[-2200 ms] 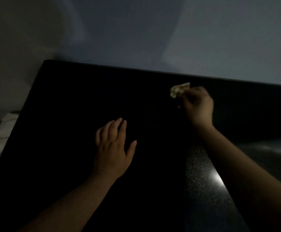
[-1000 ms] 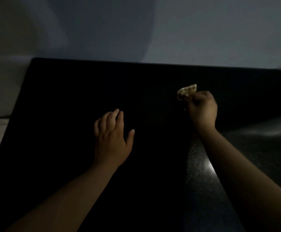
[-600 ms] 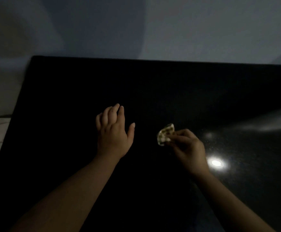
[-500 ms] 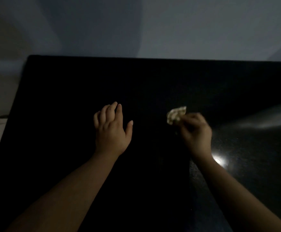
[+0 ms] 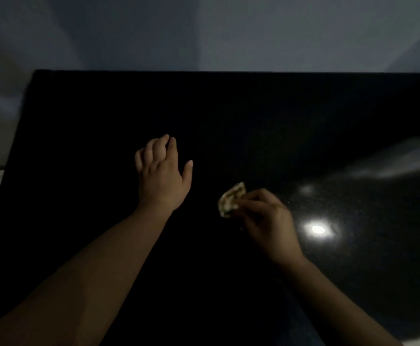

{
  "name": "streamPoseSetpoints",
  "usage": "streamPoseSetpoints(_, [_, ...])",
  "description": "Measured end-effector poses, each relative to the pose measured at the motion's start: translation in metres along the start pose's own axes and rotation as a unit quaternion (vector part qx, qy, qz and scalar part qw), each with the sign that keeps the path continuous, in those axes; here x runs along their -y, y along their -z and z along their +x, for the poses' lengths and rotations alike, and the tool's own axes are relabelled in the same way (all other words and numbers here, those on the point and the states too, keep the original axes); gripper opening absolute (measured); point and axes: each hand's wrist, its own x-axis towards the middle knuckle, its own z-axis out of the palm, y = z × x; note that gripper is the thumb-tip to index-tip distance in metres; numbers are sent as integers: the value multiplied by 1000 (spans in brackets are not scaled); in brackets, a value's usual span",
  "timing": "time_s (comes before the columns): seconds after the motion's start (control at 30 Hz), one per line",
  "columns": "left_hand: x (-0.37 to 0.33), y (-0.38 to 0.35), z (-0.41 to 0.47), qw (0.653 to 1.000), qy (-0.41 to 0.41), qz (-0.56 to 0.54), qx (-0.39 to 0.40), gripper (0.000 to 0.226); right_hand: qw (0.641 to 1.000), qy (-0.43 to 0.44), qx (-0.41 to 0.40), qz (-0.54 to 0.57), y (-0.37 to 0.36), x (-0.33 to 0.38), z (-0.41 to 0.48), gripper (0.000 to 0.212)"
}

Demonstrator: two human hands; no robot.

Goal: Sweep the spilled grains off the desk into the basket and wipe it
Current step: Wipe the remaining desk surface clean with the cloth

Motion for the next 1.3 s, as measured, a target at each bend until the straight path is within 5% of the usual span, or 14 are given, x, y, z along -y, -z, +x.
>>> streamPoseSetpoints(0.13, [3, 0, -1, 1000, -12, -7, -4, 64, 981, -94, -166, -37, 28, -31, 45, 15])
streamPoseSetpoints(0.2, [4, 0, 0, 1000, -19, -11, -6, 64, 979, -128, -154, -35, 29, -41, 62, 18])
streamPoseSetpoints(0.4, [4, -1, 0, 1000, -13, -17, -21, 60, 992, -49, -109, -32, -11, -23, 2, 24])
streamPoseSetpoints(0.6, [9, 18, -32, 990, -42, -131, -31, 45, 997, -58, 2, 55, 6, -2, -48, 25])
streamPoseSetpoints(0.77, [7, 34, -121, 982, -87, -162, 40, 55, 977, -120, -172, -24, 40, -16, -17, 15])
streamPoseSetpoints(0.87, [3, 34, -161, 986, -112, -124, 28, 54, 978, -152, -127, -63, 29, -32, -9, 20])
streamPoseSetpoints(1.03, [3, 27, -185, 987, -142, -56, 44, 52, 989, -88, -106, -56, 1, -16, -65, 23])
streamPoseSetpoints(1.2, [6, 19, -187, 988, -143, -52, 14, 51, 998, -63, -2, 15, 6, 6, -113, 23])
streamPoseSetpoints(1.3, [5, 17, -188, 988, -147, -56, 0, 51, 993, -81, -72, 36, 26, 7, -96, 16])
